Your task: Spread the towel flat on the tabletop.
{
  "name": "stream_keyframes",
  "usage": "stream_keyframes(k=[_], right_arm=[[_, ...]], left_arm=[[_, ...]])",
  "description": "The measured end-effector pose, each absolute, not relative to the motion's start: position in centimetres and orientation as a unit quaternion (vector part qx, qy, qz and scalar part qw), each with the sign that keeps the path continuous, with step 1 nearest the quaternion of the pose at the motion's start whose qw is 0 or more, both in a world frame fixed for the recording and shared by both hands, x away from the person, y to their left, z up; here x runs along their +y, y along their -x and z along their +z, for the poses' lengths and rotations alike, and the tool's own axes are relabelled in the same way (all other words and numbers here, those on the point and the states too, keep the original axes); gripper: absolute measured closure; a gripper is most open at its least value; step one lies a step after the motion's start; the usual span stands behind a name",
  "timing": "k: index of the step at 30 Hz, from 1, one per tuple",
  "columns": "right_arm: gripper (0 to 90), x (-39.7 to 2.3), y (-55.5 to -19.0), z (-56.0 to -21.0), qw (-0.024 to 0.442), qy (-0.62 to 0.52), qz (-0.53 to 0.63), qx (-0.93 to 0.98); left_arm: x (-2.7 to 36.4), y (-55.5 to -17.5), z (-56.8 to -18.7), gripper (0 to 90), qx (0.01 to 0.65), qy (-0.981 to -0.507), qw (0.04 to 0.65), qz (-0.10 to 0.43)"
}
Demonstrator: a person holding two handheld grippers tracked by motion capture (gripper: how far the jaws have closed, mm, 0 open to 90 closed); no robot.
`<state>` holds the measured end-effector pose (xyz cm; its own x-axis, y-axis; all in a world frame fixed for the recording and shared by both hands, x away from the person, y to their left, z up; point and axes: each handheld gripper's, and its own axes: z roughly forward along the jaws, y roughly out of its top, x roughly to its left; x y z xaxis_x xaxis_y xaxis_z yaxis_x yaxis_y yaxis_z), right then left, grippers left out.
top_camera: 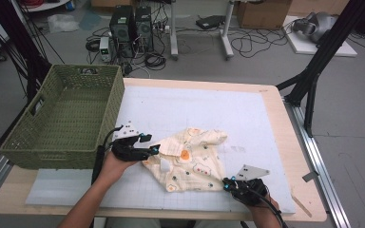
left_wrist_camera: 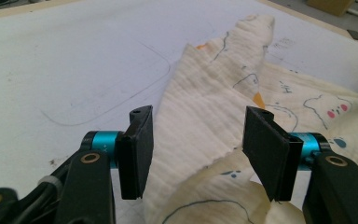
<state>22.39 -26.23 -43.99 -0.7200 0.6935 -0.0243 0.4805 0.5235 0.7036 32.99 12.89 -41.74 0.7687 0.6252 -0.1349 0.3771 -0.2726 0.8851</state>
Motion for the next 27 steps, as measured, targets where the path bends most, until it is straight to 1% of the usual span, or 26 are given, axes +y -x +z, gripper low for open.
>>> stream_keyframes(k=[2, 3, 5, 6, 7, 8, 9, 12, 16, 18, 19, 21, 23, 24, 26, 27], right_arm=[[84.8, -26.4, -21.9, -44.0, 0.147, -0.340, 0.351, 0.860], [81.5, -26.4, -21.7, -43.9, 0.145, -0.339, 0.353, 0.860], [67.5, -26.6, -21.6, -43.8, 0.152, -0.342, 0.367, 0.852], [63.2, -26.7, -21.6, -43.7, 0.160, -0.347, 0.377, 0.844], [63.2, -26.7, -21.6, -43.7, 0.160, -0.347, 0.377, 0.844], [54.5, -26.9, -21.8, -43.3, 0.173, -0.356, 0.391, 0.831], [52.5, -27.1, -21.9, -43.2, 0.183, -0.360, 0.400, 0.822], [48.0, -27.3, -22.0, -43.0, 0.194, -0.363, 0.409, 0.814], [46.3, -27.6, -21.9, -42.9, 0.201, -0.369, 0.413, 0.808], [46.1, -27.7, -22.0, -42.9, 0.202, -0.369, 0.415, 0.807], [45.8, -27.8, -21.9, -42.9, 0.201, -0.371, 0.416, 0.805], [45.8, -27.8, -21.9, -42.9, 0.200, -0.373, 0.417, 0.805], [45.8, -27.8, -21.9, -42.8, 0.200, -0.372, 0.418, 0.804], [45.8, -27.7, -21.9, -42.8, 0.200, -0.372, 0.418, 0.804], [45.7, -27.7, -22.0, -42.9, 0.199, -0.372, 0.418, 0.804], [45.7, -27.6, -22.0, -42.9, 0.199, -0.371, 0.417, 0.805]], left_arm=[[12.2, -33.2, -41.7, 43.4, 0.309, -0.797, 0.506, 0.118], [11.8, -33.2, -41.8, 43.7, 0.307, -0.798, 0.507, 0.115], [11.0, -33.5, -42.0, 43.7, 0.300, -0.805, 0.501, 0.107], [10.5, -33.6, -42.1, 43.7, 0.295, -0.809, 0.497, 0.106], [10.5, -33.6, -42.1, 43.7, 0.295, -0.809, 0.497, 0.106], [9.5, -33.9, -42.4, 43.7, 0.284, -0.821, 0.484, 0.100], [9.0, -34.0, -42.5, 43.7, 0.279, -0.826, 0.479, 0.101], [7.5, -34.2, -42.8, 43.3, 0.264, -0.838, 0.469, 0.094], [6.3, -34.2, -43.6, 43.5, 0.252, -0.852, 0.449, 0.090], [6.1, -34.2, -43.7, 45.3, 0.250, -0.857, 0.442, 0.090], [6.0, -34.3, -43.9, 46.8, 0.250, -0.860, 0.436, 0.091], [5.9, -34.5, -44.3, 54.9, 0.253, -0.865, 0.423, 0.092], [6.0, -34.6, -44.3, 70.0, 0.251, -0.867, 0.418, 0.099], [6.1, -34.7, -44.3, 75.7, 0.254, -0.864, 0.423, 0.099], [6.5, -34.8, -44.1, 82.5, 0.260, -0.858, 0.430, 0.104], [6.8, -34.9, -43.9, 83.5, 0.268, -0.852, 0.438, 0.106]])
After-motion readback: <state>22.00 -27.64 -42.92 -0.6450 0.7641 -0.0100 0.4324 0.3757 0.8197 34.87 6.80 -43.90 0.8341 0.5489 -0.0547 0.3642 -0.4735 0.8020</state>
